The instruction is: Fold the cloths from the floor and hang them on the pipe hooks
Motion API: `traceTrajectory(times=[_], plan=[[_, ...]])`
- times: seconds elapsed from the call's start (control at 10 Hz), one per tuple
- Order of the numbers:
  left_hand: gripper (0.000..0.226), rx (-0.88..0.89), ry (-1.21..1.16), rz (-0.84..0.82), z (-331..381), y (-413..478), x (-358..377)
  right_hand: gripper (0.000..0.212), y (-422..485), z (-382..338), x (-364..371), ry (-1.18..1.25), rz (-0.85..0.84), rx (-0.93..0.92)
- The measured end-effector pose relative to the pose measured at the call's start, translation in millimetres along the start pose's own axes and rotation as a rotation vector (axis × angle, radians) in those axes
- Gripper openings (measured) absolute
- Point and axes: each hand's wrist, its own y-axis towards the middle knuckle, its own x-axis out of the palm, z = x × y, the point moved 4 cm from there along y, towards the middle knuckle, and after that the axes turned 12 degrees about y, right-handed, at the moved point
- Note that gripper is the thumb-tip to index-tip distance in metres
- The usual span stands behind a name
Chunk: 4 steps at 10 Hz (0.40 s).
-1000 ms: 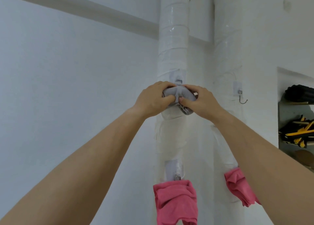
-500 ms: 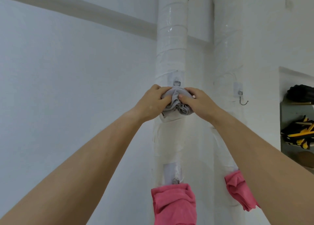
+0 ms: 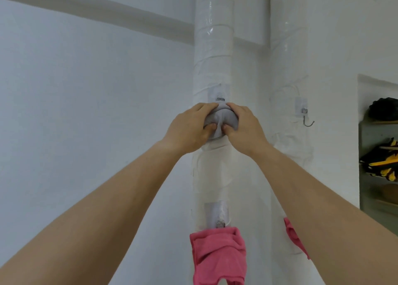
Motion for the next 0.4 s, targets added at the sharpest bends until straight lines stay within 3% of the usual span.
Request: traceTrajectory(times=[0.2, 0.3, 0.4], plan=[[0.063, -0.046, -0.013, -0.156, 3.2, 7.0, -21.4, 0.064, 3.6, -16.7, -11.7, 0.051, -0.119, 0.126], [0.064, -0.087, -0.013, -0.144, 3.0, 5.4, -37.6, 0.072, -7.0, -37.9, -14.8, -0.024, -0.114, 0.136], [0.059, -0.11, -0.015, -0.096, 1.3, 1.2, -55.1, 0.067, -16.8, -50.4, -15.8, -0.101, -0.123, 0.152]])
